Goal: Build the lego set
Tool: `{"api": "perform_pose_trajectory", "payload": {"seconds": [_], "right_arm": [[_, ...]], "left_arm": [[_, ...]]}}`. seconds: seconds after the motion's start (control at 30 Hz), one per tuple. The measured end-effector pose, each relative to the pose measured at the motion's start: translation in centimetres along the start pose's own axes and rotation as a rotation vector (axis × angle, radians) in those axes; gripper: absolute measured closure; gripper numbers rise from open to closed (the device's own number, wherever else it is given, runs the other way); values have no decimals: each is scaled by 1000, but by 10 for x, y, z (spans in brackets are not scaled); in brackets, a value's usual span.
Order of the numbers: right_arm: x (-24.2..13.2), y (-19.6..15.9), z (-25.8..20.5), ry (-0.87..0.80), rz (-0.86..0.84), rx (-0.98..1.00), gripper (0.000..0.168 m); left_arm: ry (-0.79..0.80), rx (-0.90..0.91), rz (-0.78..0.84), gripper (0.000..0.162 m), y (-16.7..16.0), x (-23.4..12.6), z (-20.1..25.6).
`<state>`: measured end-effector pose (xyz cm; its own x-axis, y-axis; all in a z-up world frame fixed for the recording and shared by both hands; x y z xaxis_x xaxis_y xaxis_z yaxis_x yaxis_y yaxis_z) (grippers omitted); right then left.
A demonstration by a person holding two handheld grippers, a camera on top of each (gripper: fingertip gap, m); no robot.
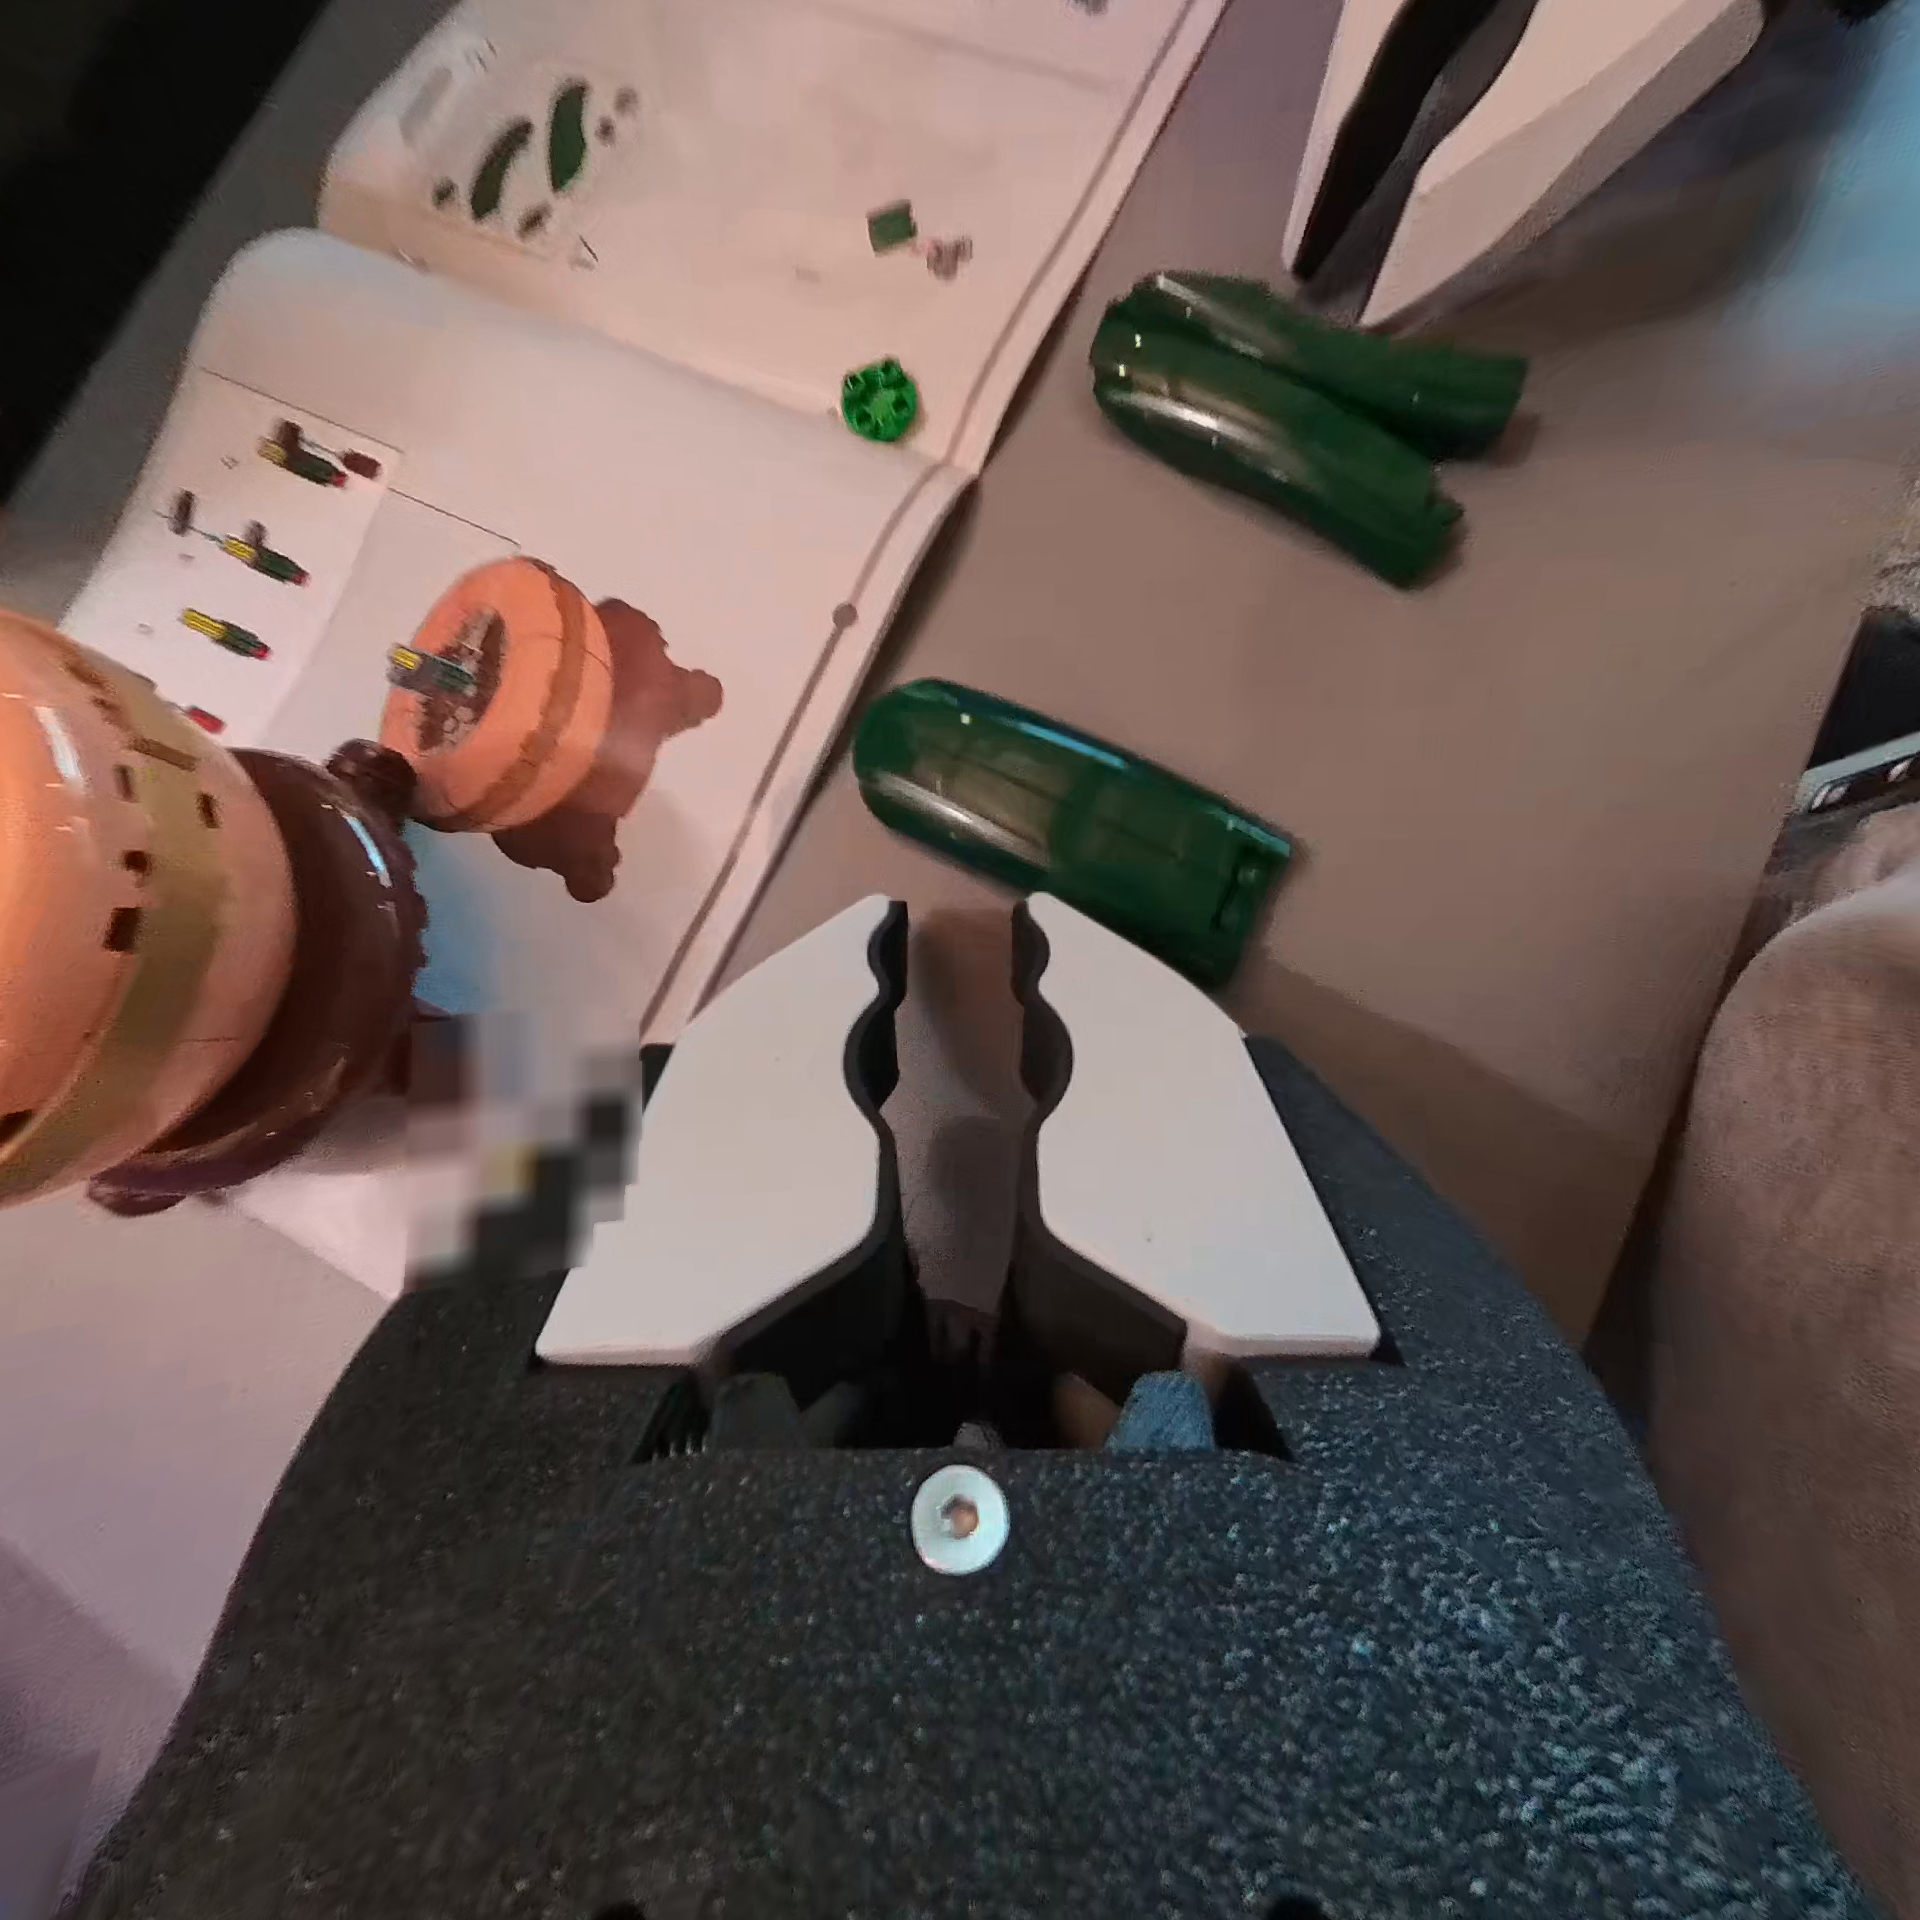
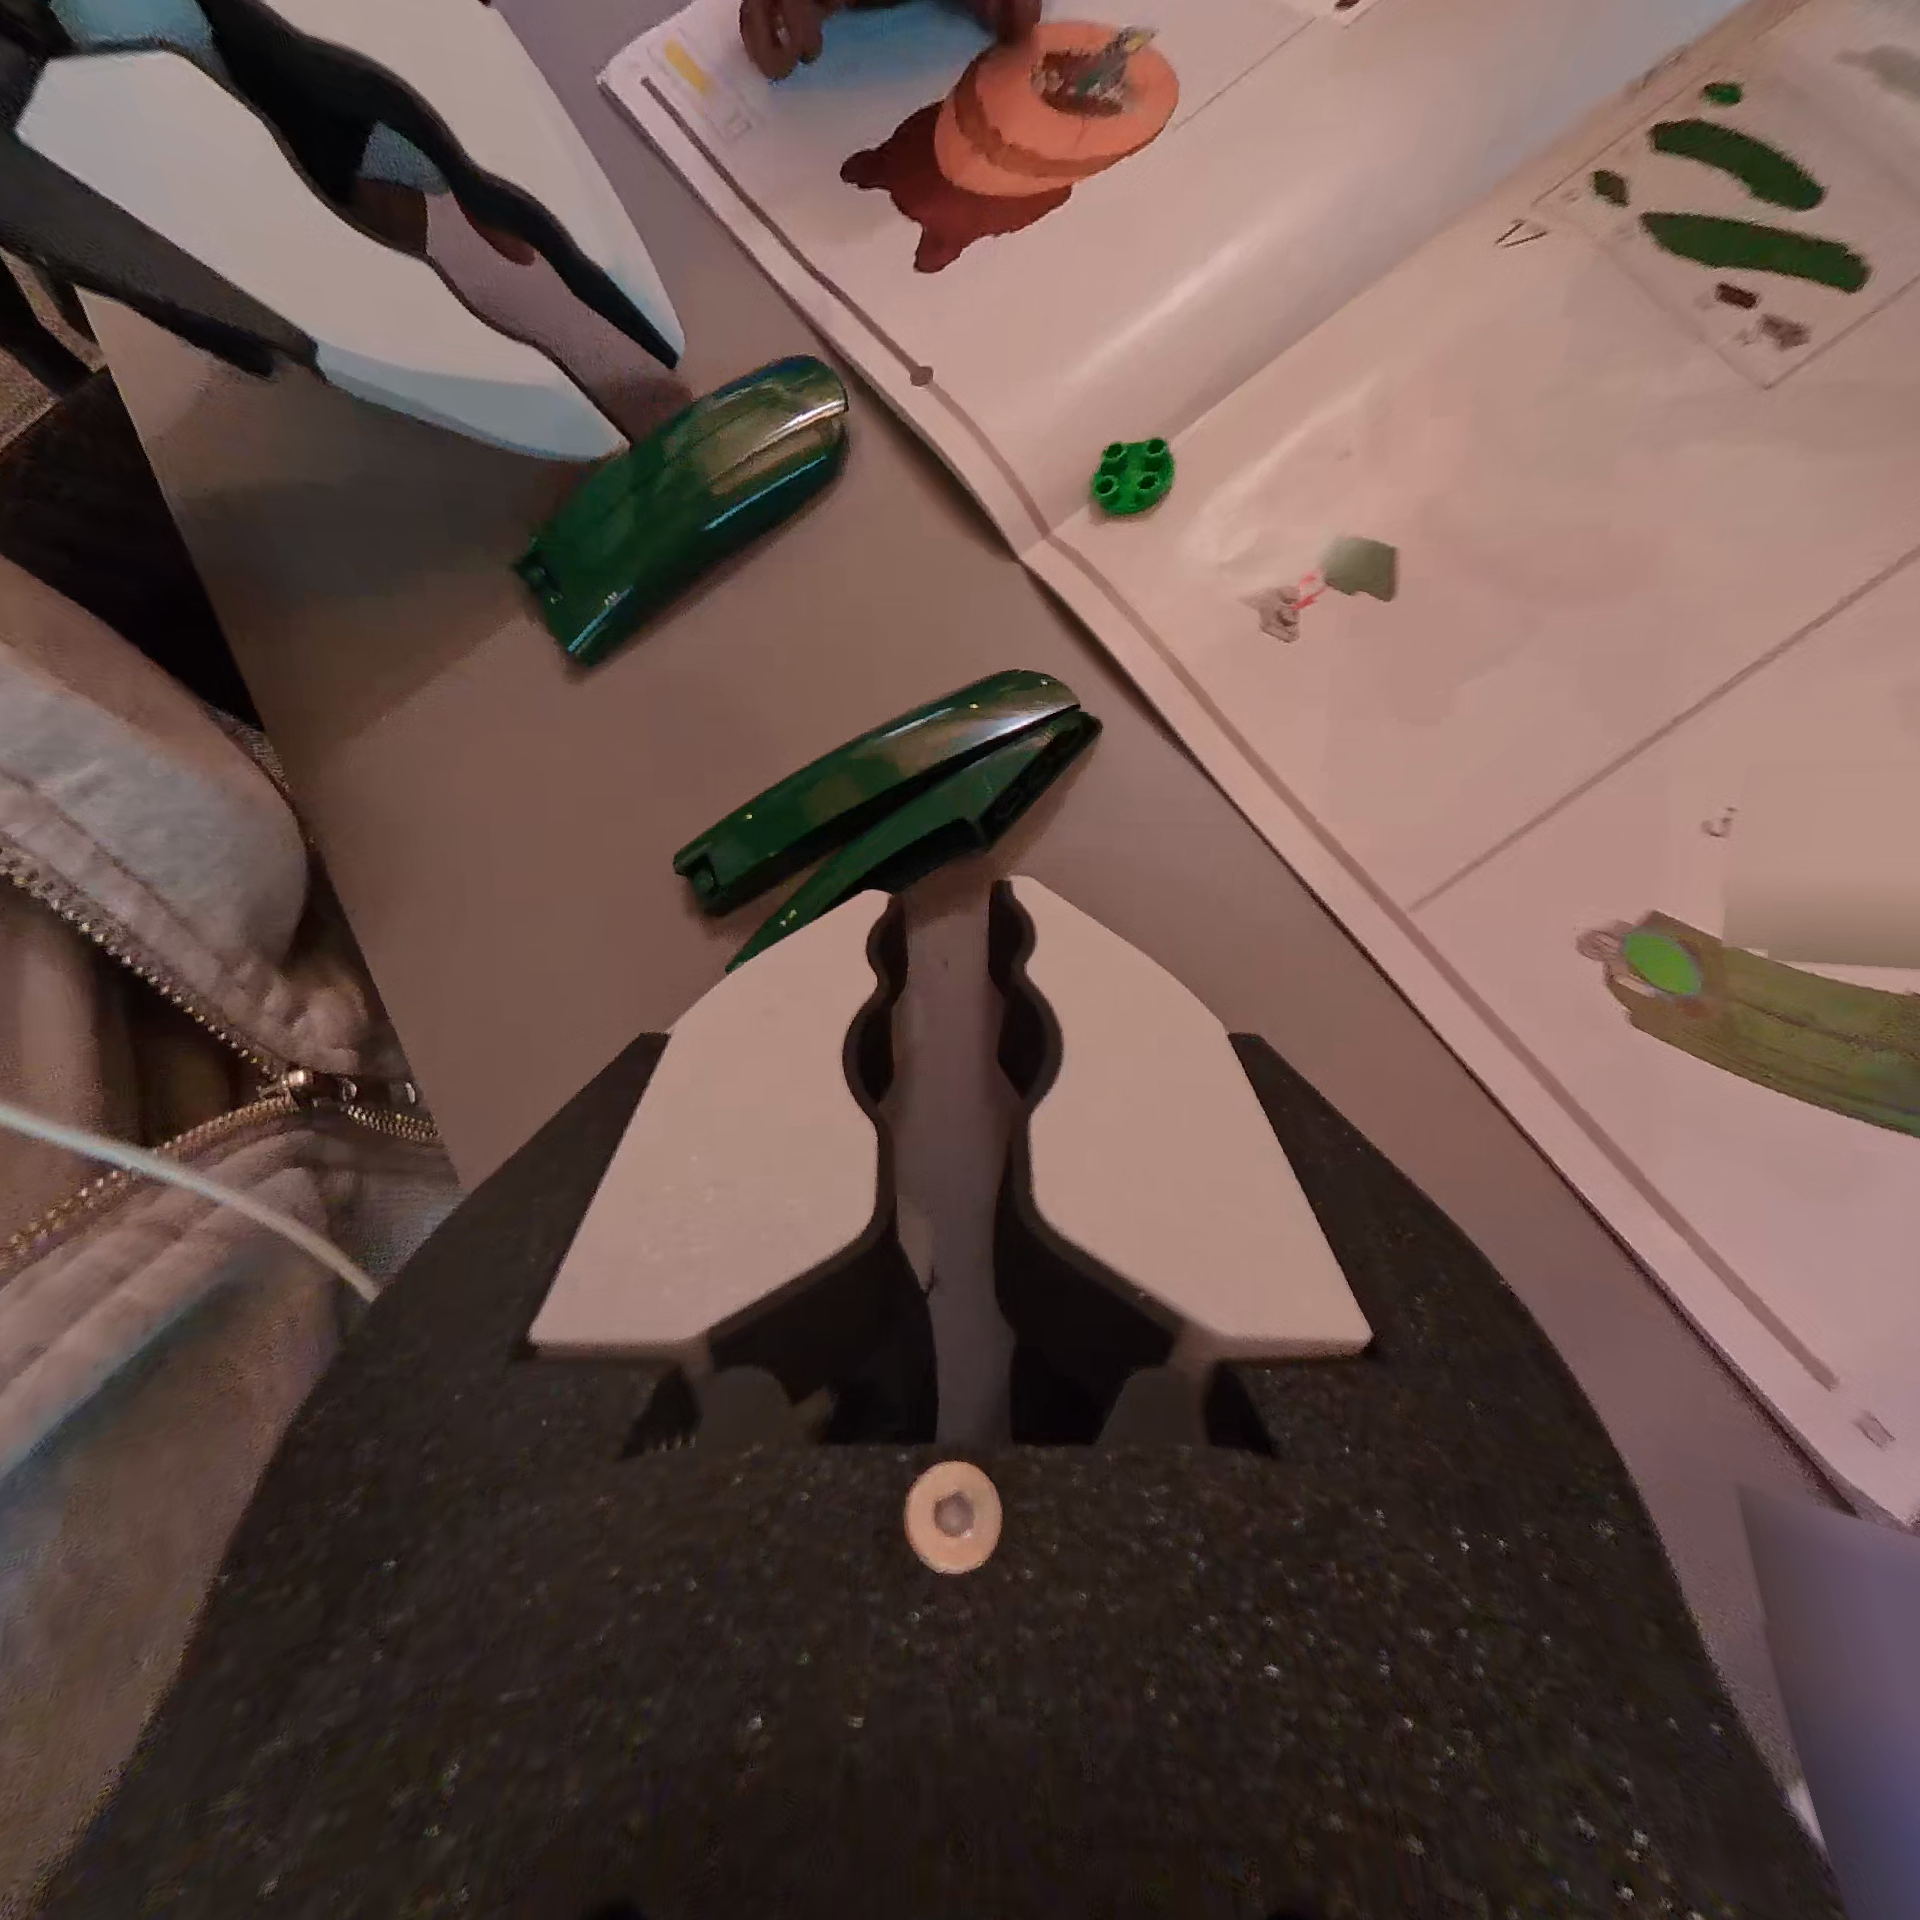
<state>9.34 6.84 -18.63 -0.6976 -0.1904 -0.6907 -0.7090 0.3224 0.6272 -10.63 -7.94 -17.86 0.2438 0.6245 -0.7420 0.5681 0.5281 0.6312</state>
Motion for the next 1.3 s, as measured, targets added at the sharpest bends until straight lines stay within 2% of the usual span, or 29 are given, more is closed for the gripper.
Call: {"api": "perform_pose_trajectory", "payload": {"seconds": [0.43,1.03,1.3], "right_arm": [[49,29,-31,140,-17,-50,154],[81,51,-55,196,-59,-129,156],[103,64,-73,226,-12,-168,158]], "left_arm": [[-35,8,19,144,-2,3,6],[32,-22,-62,149,-27,-20,-4],[128,-67,-143,151,-43,-33,-16]]}}
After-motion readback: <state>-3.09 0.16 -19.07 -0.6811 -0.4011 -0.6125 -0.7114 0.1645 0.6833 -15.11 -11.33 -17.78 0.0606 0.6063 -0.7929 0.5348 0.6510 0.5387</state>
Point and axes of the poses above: each gripper's, where its closed fingertips meet, x out along the fingers, y out of its top, z = x × y across the jaws, the point moved 9 cm from there along -x, back along the fingers, and after that the axes turned 12 degrees about x, right-handed, at the moved point
